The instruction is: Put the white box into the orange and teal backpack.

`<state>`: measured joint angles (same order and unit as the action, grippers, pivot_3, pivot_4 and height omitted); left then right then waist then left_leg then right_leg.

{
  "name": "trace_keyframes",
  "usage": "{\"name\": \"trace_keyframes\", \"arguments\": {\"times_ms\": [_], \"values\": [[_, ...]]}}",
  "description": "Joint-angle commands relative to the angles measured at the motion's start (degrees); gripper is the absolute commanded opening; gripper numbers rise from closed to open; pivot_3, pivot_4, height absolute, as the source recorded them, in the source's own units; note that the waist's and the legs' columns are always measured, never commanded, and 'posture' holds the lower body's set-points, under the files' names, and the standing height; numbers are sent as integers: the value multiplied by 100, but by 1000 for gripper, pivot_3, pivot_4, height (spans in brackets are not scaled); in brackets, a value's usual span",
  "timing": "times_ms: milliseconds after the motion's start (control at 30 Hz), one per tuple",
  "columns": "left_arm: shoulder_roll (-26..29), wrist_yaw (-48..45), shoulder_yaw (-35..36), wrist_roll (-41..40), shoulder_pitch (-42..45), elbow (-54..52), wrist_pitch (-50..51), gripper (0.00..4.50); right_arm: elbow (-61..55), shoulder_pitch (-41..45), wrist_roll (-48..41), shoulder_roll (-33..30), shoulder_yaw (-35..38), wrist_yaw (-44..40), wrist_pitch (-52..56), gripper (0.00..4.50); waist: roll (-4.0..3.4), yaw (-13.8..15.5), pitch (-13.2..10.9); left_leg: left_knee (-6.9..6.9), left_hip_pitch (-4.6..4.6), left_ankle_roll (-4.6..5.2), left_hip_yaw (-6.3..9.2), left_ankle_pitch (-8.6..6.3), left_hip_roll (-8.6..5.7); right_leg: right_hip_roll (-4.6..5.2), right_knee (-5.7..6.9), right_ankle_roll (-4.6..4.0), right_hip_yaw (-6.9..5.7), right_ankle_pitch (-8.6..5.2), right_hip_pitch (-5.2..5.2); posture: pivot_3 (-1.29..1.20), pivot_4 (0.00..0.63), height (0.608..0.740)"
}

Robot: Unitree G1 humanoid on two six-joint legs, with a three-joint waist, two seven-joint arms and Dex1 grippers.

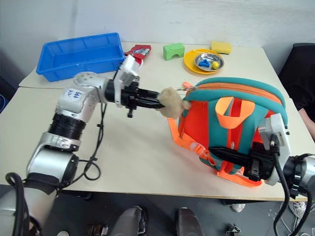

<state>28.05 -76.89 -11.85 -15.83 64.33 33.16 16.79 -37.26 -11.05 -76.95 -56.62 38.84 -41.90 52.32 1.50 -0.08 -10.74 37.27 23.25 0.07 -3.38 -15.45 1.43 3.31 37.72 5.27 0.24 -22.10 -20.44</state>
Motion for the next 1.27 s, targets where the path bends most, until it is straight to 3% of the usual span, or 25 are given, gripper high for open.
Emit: {"name": "trace_keyframes", "arguments": {"times_ms": [33,233,433,500,667,900,967,1100,1267], "values": [[8,-154,-308,603,-186,510,-841,615,-122,-89,58,69,240,-85,-165,0,0,4,0,1,1,0,0,0,0,1,-1,0,0,0,0,0,150,740],[-444,406,-996,1538,-1148,723,-1595,615,-113,-80,284,124,65,-42,-280,0,0,6,0,4,1,5,1,-3,-1,7,1,0,1,0,0,0,150,740],[-624,676,-678,1319,-1216,548,-957,615,-214,-267,1502,364,-131,-86,-855,0,-9,102,17,13,-16,40,10,-21,-6,13,4,0,-5,0,25,0,150,740],[-506,550,-487,1149,-1187,427,-654,615,-106,-276,1496,391,-99,-99,-821,0,-9,106,17,13,-16,41,10,-21,-8,14,5,0,-5,0,25,0,150,740],[-17,-106,65,347,-1228,-498,646,2216,373,-541,1467,186,492,-573,-669,1565,-10,13,15,5,-7,34,9,-17,-3,9,8,0,-6,0,11,0,150,740],[1502,-840,636,-257,-2007,-1700,1466,4419,1968,-1990,2312,-540,2272,-2758,-441,3912,-15,-23,12,-18,-10,25,0,-13,1,1,-8,-3,0,-1,7,0,150,740],[2070,-1154,898,-445,-2201,-1891,1590,4500,2611,-1938,2656,-742,2646,-3003,-680,4492,-13,-35,10,-14,-13,34,-2,-18,0,5,-5,-3,3,-2,9,0,150,740],[2792,-936,1783,-951,-2489,-2169,1921,4500,3447,-1555,2780,-932,3232,-3002,-495,4492,-9,-37,8,-21,-12,34,3,-21,1,15,-11,-7,0,-3,6,0,150,740],[2401,10,2510,-1396,-2984,-2866,2075,4500,3095,-1207,2648,-390,3105,-2549,-283,4492,-18,15,11,-27,-8,31,11,-23,-1,21,-19,-11,-10,-5,8,0,150,740]]}}
